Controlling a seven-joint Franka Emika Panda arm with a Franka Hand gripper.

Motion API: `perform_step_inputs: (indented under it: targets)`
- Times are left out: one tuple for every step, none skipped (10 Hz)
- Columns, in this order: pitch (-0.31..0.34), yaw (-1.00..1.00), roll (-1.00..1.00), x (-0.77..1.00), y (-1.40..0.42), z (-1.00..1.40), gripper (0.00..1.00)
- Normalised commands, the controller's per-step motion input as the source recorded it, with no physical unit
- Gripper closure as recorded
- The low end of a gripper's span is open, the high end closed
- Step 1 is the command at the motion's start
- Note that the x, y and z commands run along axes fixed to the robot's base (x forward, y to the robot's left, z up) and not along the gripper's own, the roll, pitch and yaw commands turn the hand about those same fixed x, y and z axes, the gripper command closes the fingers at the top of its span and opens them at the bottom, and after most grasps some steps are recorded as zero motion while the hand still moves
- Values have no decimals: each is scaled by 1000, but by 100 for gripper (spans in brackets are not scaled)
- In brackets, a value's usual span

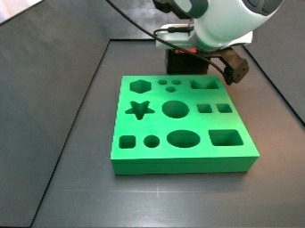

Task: Pick up the square-circle object. Move up. Place the square-circle object on the fixture. Regrasp the square-circle object. Move to above the board. Insert the square-circle object.
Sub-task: Regrasp the square-circle object, then move to above the board.

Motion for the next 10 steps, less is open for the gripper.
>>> perform_step_inputs:
  targets:
    - [11,12,42,16,-1,-186,0]
    - [0,0,0,0,0,-500,100]
    - [109,167,363,42,190,1000,100]
    - [108,166,363,42,190,1000,100]
    - [61,148,259,43,172,1000,100]
    - [25,141,178,40,162,1000,100]
    - [-5,121,91,41,155,1000,100]
    - [-13,111,60,39,151,1000,100]
    - [-24,90,22,35,144,1000,100]
    - [-35,62,-10,30,134,1000,100]
